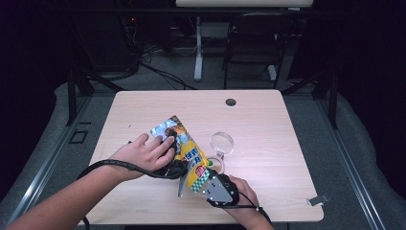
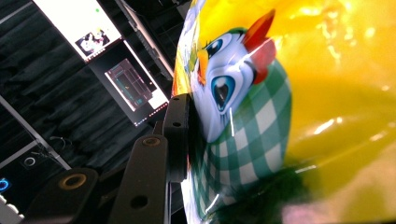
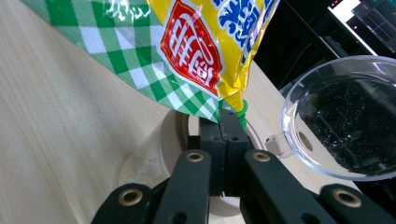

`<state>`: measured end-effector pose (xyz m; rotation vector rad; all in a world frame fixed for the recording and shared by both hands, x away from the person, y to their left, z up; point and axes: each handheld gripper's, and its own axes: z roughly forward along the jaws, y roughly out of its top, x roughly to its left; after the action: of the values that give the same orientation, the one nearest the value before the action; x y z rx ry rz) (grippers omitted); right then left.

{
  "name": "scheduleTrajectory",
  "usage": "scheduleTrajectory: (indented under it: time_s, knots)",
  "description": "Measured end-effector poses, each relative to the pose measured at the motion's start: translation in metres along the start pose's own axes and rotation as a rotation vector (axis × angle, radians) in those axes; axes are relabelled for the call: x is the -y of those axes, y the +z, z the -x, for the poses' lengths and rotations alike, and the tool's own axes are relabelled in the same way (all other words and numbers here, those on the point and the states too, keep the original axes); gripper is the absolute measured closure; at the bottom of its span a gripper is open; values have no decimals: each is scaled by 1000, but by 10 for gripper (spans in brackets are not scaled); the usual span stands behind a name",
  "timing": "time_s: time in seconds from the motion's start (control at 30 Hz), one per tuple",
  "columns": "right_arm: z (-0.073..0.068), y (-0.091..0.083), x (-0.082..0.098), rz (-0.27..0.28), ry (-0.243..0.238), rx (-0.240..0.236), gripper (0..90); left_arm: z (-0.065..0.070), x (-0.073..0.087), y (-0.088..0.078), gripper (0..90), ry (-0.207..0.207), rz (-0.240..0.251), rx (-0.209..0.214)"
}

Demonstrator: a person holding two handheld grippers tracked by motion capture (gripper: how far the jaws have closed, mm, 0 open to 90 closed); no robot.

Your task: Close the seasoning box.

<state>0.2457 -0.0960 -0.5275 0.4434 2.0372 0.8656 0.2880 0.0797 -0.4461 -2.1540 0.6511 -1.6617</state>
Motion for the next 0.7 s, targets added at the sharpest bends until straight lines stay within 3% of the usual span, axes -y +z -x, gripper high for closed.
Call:
scheduleTrajectory:
  time_s: [0.7]
  knots:
    - [2,-2,-1,5,17,-5,900,-6,0,-1,685,36,-2,-13]
